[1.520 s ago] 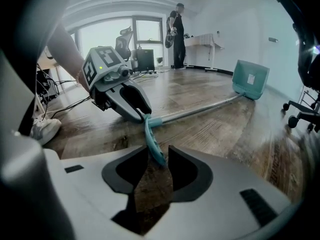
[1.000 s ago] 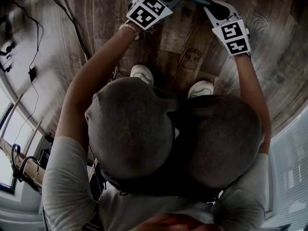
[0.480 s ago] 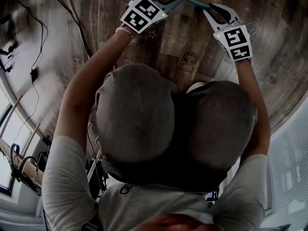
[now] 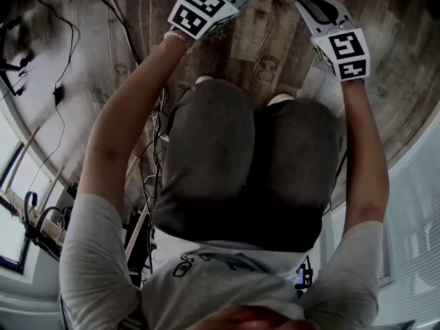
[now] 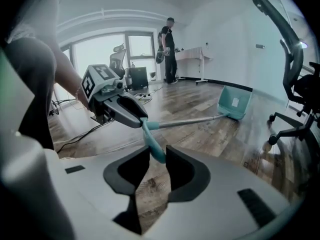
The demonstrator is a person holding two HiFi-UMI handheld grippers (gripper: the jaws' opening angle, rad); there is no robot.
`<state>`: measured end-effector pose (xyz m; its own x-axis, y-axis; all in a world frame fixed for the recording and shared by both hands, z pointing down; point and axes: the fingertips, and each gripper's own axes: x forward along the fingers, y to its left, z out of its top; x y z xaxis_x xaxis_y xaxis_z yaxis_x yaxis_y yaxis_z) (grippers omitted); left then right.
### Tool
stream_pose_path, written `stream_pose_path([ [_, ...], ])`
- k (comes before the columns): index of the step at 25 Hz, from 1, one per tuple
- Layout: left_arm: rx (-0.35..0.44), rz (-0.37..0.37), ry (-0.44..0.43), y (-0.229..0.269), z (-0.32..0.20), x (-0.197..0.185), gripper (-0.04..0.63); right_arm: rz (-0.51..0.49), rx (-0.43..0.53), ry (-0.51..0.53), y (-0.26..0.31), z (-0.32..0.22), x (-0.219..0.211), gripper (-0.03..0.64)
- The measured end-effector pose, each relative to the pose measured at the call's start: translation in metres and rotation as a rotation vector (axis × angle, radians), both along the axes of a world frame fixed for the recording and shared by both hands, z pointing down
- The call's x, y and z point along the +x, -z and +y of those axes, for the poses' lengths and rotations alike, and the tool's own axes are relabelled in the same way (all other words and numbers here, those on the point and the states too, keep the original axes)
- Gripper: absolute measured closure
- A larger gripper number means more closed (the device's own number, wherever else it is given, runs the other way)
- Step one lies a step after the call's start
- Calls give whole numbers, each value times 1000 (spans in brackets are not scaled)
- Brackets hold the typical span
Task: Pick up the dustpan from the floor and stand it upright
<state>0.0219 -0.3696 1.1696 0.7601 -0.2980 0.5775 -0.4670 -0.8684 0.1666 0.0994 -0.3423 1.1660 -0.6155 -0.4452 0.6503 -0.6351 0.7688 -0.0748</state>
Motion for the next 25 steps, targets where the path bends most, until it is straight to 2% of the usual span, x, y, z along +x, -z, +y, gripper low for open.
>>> stream_pose_path([
  [12, -57, 45, 32, 138, 31, 3, 503, -72, -12, -59, 141, 26, 4, 518],
  [25, -141, 85, 46, 253, 75, 1, 502, -123, -46, -108, 257, 72, 2, 517],
])
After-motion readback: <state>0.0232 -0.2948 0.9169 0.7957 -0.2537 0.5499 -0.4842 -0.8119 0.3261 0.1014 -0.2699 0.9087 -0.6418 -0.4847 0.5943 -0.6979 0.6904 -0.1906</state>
